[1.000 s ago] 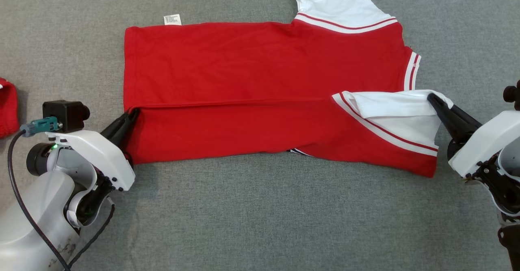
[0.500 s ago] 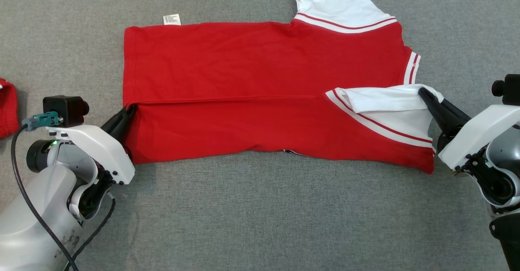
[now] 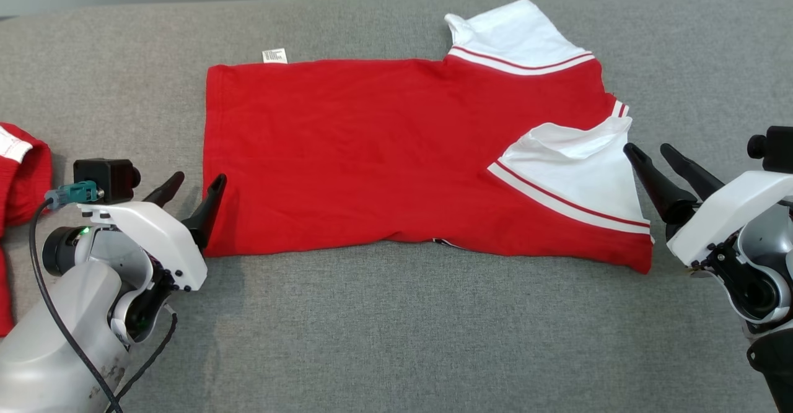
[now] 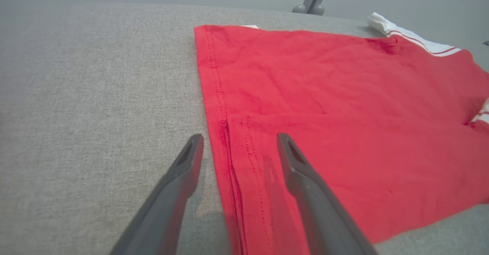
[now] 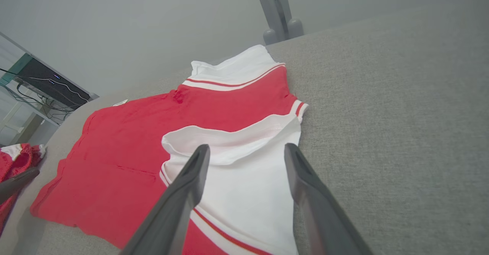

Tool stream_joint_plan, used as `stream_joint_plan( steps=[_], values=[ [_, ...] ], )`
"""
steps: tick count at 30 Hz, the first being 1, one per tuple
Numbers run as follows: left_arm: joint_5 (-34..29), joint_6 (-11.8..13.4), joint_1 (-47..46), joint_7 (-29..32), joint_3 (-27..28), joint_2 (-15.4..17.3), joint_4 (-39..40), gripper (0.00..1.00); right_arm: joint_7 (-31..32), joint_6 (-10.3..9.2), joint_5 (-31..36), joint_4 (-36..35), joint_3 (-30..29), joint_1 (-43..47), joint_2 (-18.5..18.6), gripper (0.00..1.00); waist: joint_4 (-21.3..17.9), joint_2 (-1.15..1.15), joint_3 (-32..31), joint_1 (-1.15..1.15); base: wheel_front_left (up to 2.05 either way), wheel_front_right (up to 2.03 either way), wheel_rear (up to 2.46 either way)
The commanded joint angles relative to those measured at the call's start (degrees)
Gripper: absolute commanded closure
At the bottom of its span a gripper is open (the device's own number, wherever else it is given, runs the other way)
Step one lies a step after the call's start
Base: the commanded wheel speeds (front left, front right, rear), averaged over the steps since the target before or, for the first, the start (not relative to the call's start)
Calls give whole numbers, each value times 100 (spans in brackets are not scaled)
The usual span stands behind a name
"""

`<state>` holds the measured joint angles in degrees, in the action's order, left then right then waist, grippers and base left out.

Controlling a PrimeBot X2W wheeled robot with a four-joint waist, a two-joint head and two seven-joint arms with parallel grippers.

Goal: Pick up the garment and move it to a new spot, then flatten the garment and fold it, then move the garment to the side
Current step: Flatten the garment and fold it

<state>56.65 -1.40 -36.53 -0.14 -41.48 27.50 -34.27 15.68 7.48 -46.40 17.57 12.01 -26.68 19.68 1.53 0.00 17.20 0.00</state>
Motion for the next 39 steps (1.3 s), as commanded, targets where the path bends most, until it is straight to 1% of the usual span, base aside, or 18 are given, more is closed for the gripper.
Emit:
stream_joint_plan(
  steps=[1,8,12,14,19,24,30,39],
  values=[
    [17,20,52,-32,5,2,-17,0,-40,4,-24,19,12,12,37,0,8,0,-63,0,0,0,0],
    [57,126,243,46,-34,47,150,0,-65,4,-42,143,86,212,178,0,26,0,-327,0,0,0,0],
    [139,245,405,145,-30,95,352,0,130,4,-40,255,33,388,167,0,37,0,-420,0,0,0,0],
    [244,271,505,337,-64,89,462,0,243,4,48,304,-7,470,182,0,44,0,-470,0,0,0,0],
    [398,461,697,596,-57,122,754,0,481,4,197,459,-292,677,2,0,64,0,-536,0,0,0,0],
    [537,587,811,954,-121,185,950,0,996,5,274,603,-555,771,-210,0,84,0,-511,0,0,0,0],
    [654,658,803,1341,-183,210,1058,0,1446,4,323,696,-765,662,-392,0,89,0,-452,0,0,0,0],
    [735,669,704,1545,-230,160,1001,0,2016,4,379,756,-877,669,-596,0,113,0,-355,0,0,0,0]
  ],
)
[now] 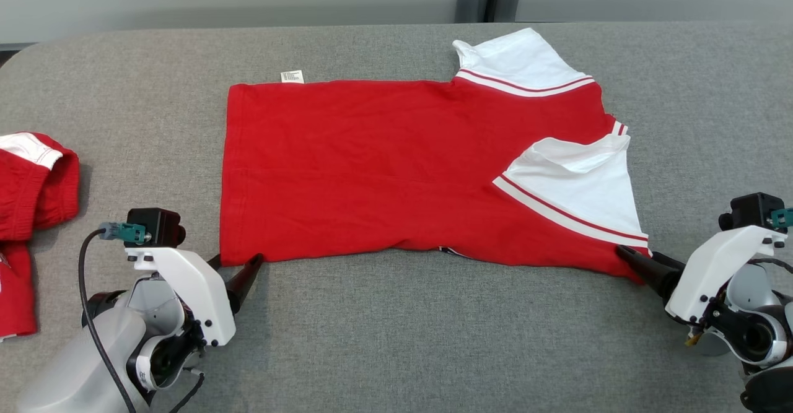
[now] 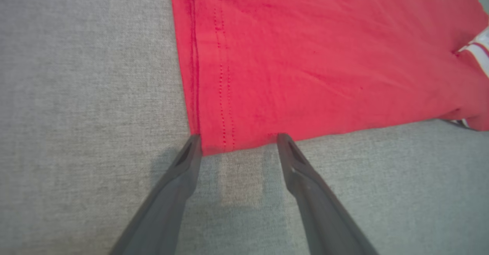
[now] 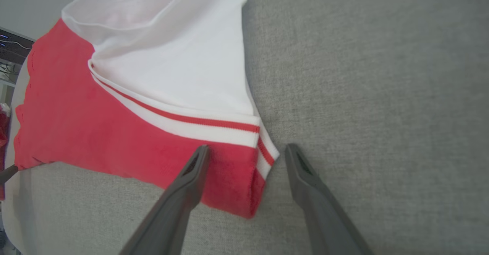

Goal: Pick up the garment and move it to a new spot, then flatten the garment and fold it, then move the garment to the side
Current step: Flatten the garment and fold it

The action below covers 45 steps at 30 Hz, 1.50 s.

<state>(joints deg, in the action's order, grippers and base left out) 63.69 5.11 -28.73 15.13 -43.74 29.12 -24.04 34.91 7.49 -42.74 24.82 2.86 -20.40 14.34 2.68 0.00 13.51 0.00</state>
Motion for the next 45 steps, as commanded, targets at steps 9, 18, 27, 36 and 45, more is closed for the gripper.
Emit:
stream_joint_plan(
  steps=[9,18,27,36,45],
  values=[
    [-30,95,-218,-11,44,20,-205,0,492,3,89,-15,127,-5,-223,0,-25,0,103,0,0,0,0],
    [-122,108,-298,249,-144,-11,-495,0,703,3,338,-5,212,-47,-312,0,-35,0,126,0,0,0,0],
    [-94,-80,-349,268,-213,-75,-609,100,654,3,371,-174,226,-50,-324,100,-36,0,47,0,0,0,0],
    [-101,-121,-150,210,-238,63,-623,100,581,3,173,-300,134,198,-142,100,-34,0,-266,0,0,0,0],
    [-91,56,500,398,-420,443,1,100,743,2,95,-756,-40,1013,118,100,6,0,-735,0,0,0,0]
  ],
)
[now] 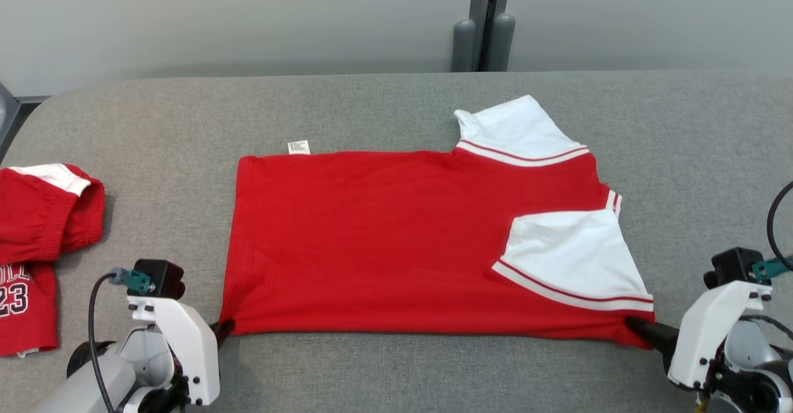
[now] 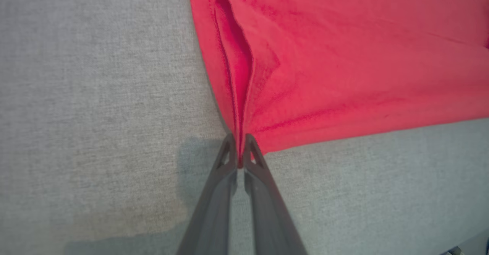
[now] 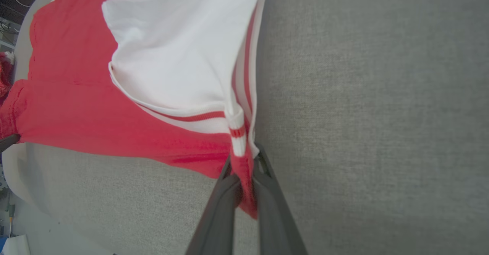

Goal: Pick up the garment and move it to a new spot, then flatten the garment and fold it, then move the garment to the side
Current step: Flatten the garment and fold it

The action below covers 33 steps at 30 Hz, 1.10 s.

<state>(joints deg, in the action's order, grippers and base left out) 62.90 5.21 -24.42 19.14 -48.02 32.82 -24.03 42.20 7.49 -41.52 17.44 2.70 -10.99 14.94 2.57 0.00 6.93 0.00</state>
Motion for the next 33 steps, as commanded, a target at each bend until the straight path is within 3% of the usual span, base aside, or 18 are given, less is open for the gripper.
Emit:
stream_joint_plan(
  steps=[1,15,25,26,27,28,29,30,31,33],
  values=[
    [-8,94,157,0,-1,129,128,100,33,2,-19,-137,-54,199,62,100,21,0,-117,0,0,0,0],
    [144,1015,1281,-60,67,765,1976,100,415,3,195,-1826,-725,1761,-339,100,59,0,-224,0,0,0,0],
    [240,1239,1600,-60,108,936,2380,100,697,3,399,-2431,-1161,2185,-643,100,111,0,-163,0,0,0,0],
    [240,1248,1593,-43,97,942,2377,100,727,3,417,-2460,-1181,2196,-661,95,111,0,-160,0,0,0,0],
    [241,1254,1570,-37,98,941,2378,100,752,3,437,-2486,-1201,2196,-673,63,110,0,-155,0,0,0,0],
    [246,1258,1554,-39,105,936,2379,94,779,3,448,-2507,-1217,2180,-683,51,111,0,-152,0,0,0,0],
    [248,1255,1549,-37,106,930,2376,60,773,3,445,-2526,-1223,2167,-699,17,111,0,-148,0,0,0,0],
    [244,1254,1539,-41,106,924,2374,9,795,3,458,-2539,-1224,2159,-714,0,111,0,-145,0,0,0,0],
    [232,1256,1526,-59,111,918,2370,0,811,3,472,-2544,-1228,2152,-724,0,112,0,-145,0,0,0,0],
    [204,1261,1512,-43,90,917,2359,0,811,3,497,-2568,-1239,2147,-723,0,113,0,-157,0,0,0,0]
  ],
)
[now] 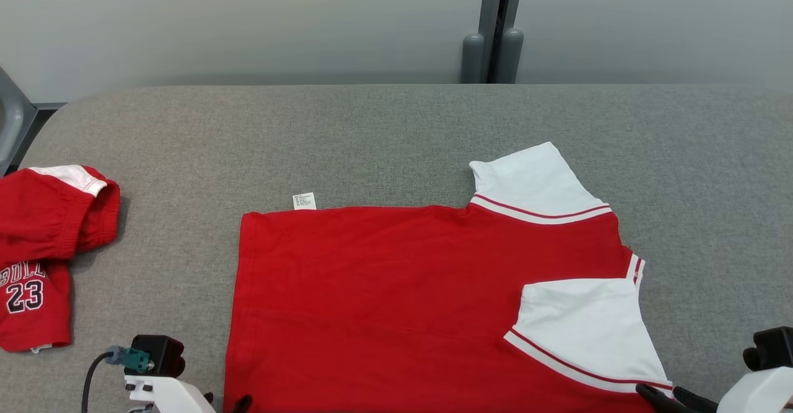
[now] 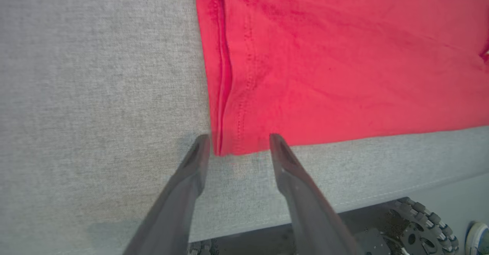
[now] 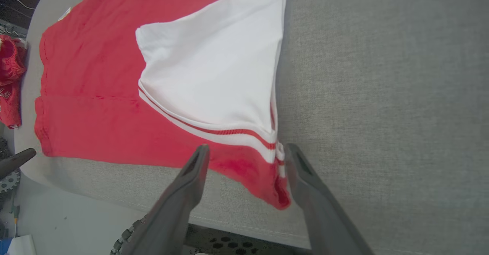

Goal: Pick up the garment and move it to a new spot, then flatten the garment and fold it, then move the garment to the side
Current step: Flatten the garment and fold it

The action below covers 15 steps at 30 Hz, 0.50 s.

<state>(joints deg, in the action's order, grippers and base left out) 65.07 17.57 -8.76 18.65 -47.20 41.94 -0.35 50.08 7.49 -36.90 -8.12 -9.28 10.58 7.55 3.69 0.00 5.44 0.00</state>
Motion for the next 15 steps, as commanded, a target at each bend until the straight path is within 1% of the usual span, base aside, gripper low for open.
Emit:
stream_joint_plan(
  steps=[1,9,15],
  values=[
    [-17,18,-57,16,3,11,-12,0,27,3,44,-28,-51,-3,18,0,1,0,-14,0,0,0,0],
    [-56,44,-118,-38,52,63,10,0,38,3,84,-185,-98,-25,74,0,-19,0,-49,0,0,0,0],
    [-249,17,-287,-310,175,113,18,0,-84,3,93,-396,-135,-133,181,0,-11,0,2,0,0,0,0]
  ],
)
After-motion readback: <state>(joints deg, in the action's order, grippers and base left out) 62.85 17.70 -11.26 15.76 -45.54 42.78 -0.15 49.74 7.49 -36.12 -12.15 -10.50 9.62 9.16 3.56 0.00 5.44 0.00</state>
